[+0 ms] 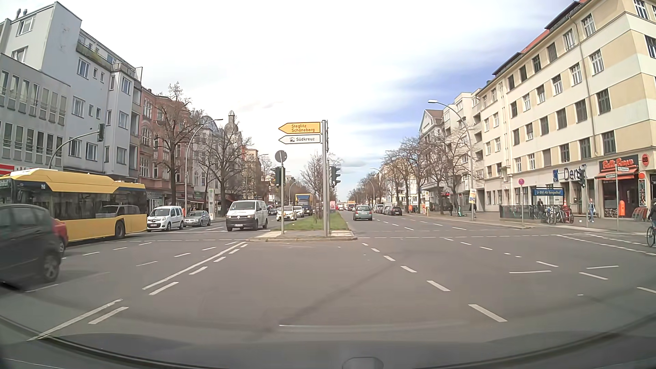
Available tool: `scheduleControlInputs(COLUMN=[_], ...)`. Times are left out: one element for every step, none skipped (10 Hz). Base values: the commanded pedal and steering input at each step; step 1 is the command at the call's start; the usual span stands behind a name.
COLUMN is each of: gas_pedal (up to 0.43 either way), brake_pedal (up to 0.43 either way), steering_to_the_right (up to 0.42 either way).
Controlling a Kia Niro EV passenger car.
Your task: Follow the waypoints while adhering to traffic rules and regulations
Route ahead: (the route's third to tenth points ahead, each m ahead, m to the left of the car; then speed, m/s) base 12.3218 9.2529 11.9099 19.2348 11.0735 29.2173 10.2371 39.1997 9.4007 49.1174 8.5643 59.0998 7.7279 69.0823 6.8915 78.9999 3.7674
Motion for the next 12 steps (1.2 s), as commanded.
scheduleControlInputs(gas_pedal=[0.0,0.0,0.0,0.0,0.0,0.0,0.0,0.0,0.0,0.0,0.0,0.0], brake_pedal=[0.201,0.226,0.244,0.25,0.256,0.262,0.268,0.268,0.262,0.268,0.262,0.262], steering_to_the_right=[-0.021,-0.036,-0.053,-0.067,-0.085,-0.109,-0.13,-0.155,-0.185,-0.208,-0.237,-0.259])
